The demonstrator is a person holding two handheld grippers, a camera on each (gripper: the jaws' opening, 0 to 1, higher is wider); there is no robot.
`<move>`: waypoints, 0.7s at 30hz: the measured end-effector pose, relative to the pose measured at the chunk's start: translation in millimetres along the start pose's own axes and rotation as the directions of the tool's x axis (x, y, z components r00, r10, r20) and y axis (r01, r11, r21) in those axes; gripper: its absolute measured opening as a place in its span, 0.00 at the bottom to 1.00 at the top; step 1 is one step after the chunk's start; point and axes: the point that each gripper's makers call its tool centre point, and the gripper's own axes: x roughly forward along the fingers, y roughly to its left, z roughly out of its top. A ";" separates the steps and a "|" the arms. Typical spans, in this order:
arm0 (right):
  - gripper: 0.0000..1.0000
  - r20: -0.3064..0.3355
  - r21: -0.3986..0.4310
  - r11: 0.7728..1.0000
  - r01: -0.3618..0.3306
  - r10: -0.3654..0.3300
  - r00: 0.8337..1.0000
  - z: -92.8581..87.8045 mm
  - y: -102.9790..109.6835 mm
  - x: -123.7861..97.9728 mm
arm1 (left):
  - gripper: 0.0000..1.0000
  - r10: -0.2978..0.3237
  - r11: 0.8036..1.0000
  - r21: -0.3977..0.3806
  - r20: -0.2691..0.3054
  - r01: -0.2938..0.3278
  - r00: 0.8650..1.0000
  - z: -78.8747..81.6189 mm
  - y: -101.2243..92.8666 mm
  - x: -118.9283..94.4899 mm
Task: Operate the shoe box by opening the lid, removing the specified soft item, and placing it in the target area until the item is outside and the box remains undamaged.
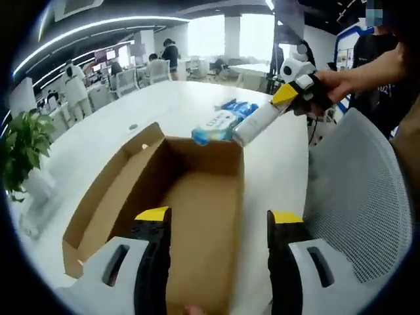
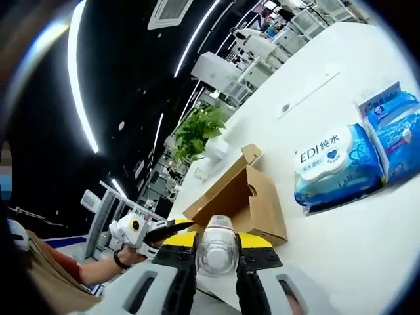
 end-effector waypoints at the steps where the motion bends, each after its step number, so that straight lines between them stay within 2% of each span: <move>1: 0.17 0.002 -0.004 1.000 0.006 -0.006 1.000 2.4 -1.1 -1.6 | 0.59 0.004 1.000 -0.017 0.005 -0.004 1.000 -0.7 0.2 -1.0; 4: 0.17 0.009 -0.022 0.999 0.026 -0.026 1.000 13.3 -5.7 -7.4 | 0.61 0.016 0.996 -0.088 0.015 -0.015 1.000 -6.5 0.9 -2.5; 9: 0.17 0.009 -0.051 0.997 0.064 -0.063 0.998 31.2 -17.7 -14.2 | 0.61 0.027 0.990 -0.142 0.013 -0.025 1.000 -16.0 0.8 -1.5; 17: 0.17 0.012 -0.117 0.987 0.114 -0.113 0.993 71.2 -34.2 -25.1 | 0.59 0.046 0.982 -0.185 0.008 -0.044 0.999 -21.9 -2.1 -2.3; 19: 0.17 -0.008 -0.137 0.983 0.121 -0.124 0.992 79.0 -38.4 -26.8 | 0.59 0.055 0.981 -0.189 0.006 -0.052 0.998 -22.3 -2.0 -2.7; 21: 0.17 -0.033 -0.198 0.971 0.134 -0.143 0.989 85.8 -43.6 -29.5 | 0.59 0.061 0.980 -0.190 0.004 -0.059 0.998 -22.3 -2.5 -3.2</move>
